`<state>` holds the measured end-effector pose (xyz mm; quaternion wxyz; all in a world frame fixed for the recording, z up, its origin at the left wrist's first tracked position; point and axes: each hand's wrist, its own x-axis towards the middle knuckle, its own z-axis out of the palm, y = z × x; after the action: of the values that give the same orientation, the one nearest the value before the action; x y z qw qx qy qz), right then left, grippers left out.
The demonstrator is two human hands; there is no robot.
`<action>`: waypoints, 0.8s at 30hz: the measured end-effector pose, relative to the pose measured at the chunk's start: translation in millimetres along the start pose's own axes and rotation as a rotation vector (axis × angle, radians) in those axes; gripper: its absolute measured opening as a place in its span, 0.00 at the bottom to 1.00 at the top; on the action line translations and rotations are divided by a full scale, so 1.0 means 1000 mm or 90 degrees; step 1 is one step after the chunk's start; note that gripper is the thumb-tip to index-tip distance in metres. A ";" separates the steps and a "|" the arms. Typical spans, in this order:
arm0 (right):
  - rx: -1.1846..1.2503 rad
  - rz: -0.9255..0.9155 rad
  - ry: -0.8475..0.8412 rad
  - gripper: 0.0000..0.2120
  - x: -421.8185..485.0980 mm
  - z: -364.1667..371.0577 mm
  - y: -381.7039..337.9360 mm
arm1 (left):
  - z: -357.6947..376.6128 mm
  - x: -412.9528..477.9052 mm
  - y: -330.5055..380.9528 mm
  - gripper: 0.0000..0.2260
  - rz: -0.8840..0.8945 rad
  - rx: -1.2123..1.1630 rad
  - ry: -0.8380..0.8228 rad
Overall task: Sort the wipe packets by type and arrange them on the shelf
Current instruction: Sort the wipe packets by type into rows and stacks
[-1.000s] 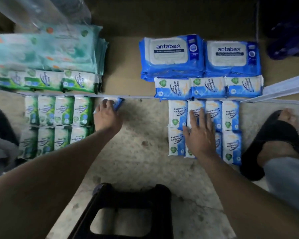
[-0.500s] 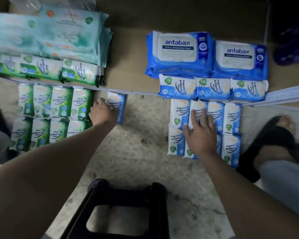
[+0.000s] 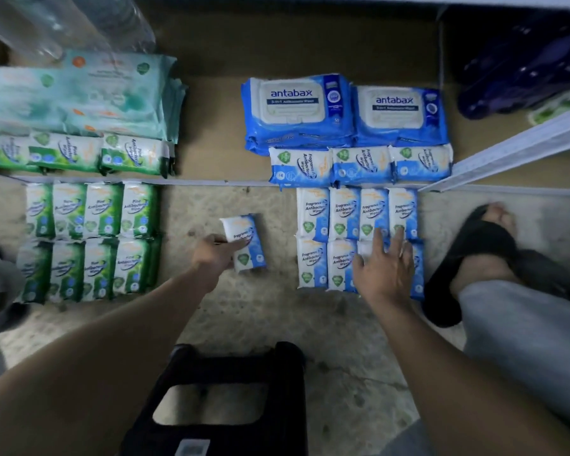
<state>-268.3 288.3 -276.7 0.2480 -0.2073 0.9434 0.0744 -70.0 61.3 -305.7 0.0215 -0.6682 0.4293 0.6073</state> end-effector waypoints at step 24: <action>0.141 0.038 0.061 0.26 0.008 0.021 0.054 | 0.176 -0.070 -0.027 0.10 0.051 0.237 -0.019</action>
<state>-289.0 339.5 -296.8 0.2217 -0.1537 0.9624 -0.0328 -185.9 213.6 -306.4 0.1270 -0.6257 0.5603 0.5276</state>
